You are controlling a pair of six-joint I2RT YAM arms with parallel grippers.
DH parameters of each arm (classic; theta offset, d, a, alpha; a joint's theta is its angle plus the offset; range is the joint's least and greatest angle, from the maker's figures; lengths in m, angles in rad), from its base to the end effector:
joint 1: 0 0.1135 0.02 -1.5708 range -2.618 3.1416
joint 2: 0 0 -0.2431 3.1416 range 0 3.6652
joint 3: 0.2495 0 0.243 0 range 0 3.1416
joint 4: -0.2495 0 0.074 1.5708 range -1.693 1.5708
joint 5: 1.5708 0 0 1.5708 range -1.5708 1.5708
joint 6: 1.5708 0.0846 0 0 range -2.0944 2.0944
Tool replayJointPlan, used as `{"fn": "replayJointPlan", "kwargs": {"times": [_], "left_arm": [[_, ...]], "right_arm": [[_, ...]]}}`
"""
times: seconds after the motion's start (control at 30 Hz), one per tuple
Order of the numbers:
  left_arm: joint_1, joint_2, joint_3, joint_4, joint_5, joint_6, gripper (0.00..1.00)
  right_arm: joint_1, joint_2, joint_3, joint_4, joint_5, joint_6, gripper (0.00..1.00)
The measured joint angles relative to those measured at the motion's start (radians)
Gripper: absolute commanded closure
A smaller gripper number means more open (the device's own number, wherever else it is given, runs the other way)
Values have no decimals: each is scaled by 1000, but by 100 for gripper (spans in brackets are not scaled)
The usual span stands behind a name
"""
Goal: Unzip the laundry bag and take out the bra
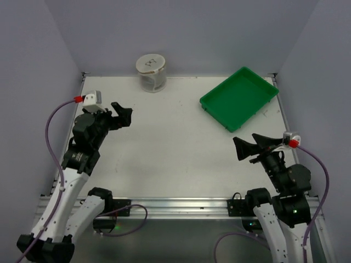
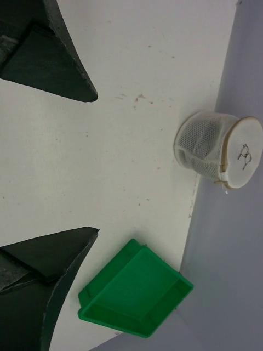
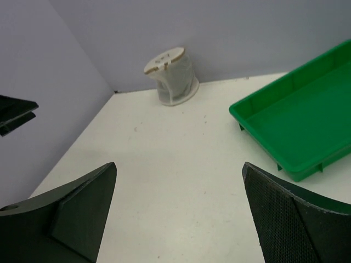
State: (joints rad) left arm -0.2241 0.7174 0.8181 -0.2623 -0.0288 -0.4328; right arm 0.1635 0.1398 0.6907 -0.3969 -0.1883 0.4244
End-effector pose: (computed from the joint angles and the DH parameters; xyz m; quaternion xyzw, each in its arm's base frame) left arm 0.2166 -0.0469 0.3312 -0.0886 0.7567 -0.1985 0.6166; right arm 0.0998 0.0325 0.3459 0.0135 0.6515 0.2776 0.7059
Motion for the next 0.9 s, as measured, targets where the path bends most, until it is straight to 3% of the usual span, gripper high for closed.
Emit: {"fn": "replayJointPlan", "kwargs": {"times": [0.2, 0.37, 0.67, 0.9], "left_arm": [[0, 326, 11, 232, 10, -73, 0], [0, 647, 118, 435, 0, -134, 0], [1, 1185, 500, 707, -80, -159, 0], [5, 1495, 751, 792, -134, -158, 0]], "right_arm": [[0, 117, -137, 96, -87, 42, 1], [0, 216, -193, 214, -197, 63, 1], [7, 291, -263, 354, -262, 70, 1], [8, 343, -269, 414, -337, 57, 1]]}}
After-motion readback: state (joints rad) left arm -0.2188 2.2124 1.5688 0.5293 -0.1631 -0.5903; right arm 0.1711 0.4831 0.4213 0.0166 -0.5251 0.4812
